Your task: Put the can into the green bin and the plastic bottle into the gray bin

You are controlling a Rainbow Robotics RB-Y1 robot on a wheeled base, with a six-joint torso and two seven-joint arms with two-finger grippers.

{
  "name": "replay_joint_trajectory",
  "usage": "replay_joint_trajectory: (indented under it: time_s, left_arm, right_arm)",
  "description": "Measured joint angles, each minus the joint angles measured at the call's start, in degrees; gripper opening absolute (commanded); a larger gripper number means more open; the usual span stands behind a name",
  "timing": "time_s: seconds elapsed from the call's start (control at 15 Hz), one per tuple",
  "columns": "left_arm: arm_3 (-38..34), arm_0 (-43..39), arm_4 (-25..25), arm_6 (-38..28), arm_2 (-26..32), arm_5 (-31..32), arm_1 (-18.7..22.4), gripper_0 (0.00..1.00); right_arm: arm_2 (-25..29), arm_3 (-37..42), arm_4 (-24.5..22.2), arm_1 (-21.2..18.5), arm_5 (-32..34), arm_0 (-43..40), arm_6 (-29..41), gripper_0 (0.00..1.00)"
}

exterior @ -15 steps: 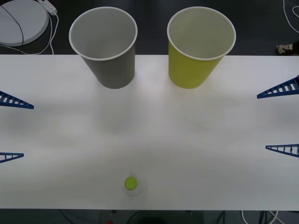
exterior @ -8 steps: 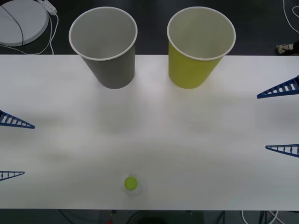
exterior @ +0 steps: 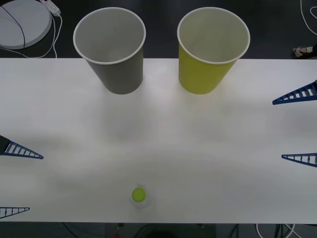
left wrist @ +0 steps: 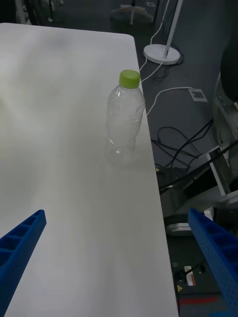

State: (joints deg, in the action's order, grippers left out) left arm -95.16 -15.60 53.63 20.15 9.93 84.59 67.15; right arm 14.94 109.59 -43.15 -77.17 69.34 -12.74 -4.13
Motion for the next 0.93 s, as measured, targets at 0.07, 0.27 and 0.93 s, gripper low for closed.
replay_joint_trajectory:
  time_s: [0.07, 0.27, 0.93]
  left_arm:
    - [-1.02, -0.61, 0.18, -0.01, 0.0, -0.62, -0.56, 1.0]
    - [-4.08, -1.47, 2.81, -0.81, 0.0, -2.76, -3.59, 1.0]
    - [-8.7, -1.16, 5.37, -2.35, -9.44, -17.16, -6.52, 1.0]
  right_arm:
    - [0.0, 0.0, 0.0, 0.0, 0.0, 0.0, 0.0, 1.0]
    - [0.0, 0.0, 0.0, 0.0, 0.0, 0.0, 0.0, 1.0]
    - [0.0, 0.01, 0.0, 0.0, 0.0, 0.0, 0.0, 1.0]
